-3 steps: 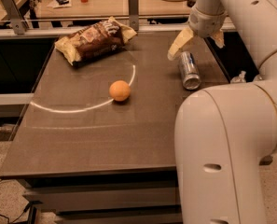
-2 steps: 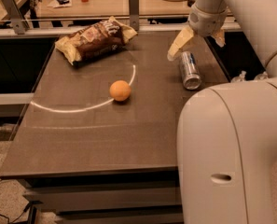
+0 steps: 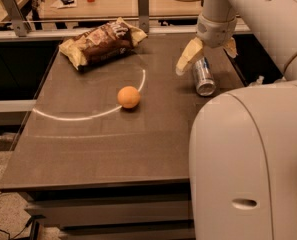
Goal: Place redbull can upright
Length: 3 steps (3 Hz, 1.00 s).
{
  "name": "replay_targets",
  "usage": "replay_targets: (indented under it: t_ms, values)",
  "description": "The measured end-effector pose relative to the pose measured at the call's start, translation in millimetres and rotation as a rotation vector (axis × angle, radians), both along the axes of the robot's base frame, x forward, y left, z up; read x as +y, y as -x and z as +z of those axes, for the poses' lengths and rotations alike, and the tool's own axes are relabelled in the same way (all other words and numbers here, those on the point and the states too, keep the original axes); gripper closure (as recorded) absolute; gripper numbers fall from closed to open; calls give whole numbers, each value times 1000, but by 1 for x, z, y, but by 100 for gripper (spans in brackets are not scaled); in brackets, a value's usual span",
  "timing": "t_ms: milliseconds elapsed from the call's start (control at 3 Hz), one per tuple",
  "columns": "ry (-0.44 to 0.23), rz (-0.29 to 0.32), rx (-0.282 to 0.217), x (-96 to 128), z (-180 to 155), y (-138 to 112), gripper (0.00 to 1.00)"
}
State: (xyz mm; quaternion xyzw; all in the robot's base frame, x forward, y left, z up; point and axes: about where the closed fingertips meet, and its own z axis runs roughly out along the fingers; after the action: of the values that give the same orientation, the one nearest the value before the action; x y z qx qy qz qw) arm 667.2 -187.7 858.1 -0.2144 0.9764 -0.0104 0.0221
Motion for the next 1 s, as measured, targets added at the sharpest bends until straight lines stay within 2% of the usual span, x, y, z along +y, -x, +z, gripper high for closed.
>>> replay_targets:
  t_ms: [333,667,1000]
  values:
    - [5,-2,46,5,-17,6,0]
    - [-3,-22,70,7,-27,8,0]
    - [-18,-55,79,3,-32,12,16]
